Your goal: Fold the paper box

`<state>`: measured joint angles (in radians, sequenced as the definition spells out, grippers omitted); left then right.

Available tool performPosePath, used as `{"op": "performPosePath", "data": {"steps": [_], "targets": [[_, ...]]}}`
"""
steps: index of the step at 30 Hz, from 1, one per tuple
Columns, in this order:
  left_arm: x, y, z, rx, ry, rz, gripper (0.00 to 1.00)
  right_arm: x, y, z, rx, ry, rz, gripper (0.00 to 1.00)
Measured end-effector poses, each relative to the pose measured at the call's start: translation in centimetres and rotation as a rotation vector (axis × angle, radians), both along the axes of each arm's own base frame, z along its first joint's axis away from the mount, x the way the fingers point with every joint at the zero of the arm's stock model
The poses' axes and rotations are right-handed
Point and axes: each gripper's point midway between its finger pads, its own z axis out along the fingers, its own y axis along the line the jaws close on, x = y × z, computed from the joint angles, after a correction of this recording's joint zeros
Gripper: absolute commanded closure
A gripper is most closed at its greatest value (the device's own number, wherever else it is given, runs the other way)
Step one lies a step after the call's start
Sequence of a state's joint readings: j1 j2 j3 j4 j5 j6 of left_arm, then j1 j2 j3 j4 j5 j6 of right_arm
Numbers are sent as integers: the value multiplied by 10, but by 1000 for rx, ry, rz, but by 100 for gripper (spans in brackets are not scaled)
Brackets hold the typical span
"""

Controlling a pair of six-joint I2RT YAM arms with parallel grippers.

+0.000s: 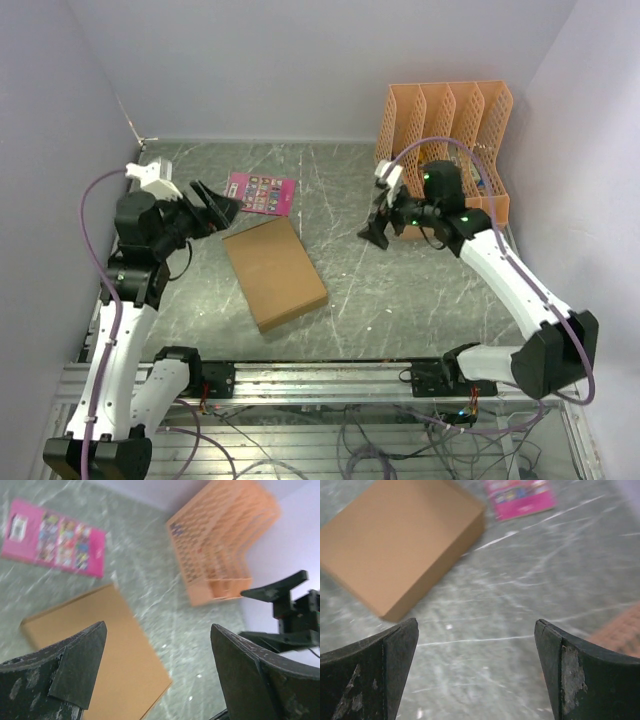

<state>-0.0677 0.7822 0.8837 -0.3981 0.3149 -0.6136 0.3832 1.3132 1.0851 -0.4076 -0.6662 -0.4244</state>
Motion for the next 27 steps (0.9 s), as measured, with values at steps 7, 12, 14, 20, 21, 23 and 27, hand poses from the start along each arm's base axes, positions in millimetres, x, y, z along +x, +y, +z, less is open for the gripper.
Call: {"op": "performPosePath", "data": {"steps": [7,12,14,20,21,23,27], "targets": [[10,-22,110,-55,-217,-129,5,45,-46,103,72,-207,-258,1],[6,-22,111,-29,-193,-144,5,28,-38,117,131,-173,-192,1],[4,-25,101,-32,-159,-161,5,22,-36,114,139,-142,-181,0],[-9,-28,113,-52,-176,-188,5,23,-46,176,209,-169,-292,0],[-13,-30,126,-64,-209,-197,5,22,-51,197,237,-205,-320,0],[-17,-32,144,-81,-251,-208,5,19,-61,218,264,-246,-359,0],[-21,-35,174,-99,-317,-225,5,13,-86,259,311,-325,-455,0]]}}
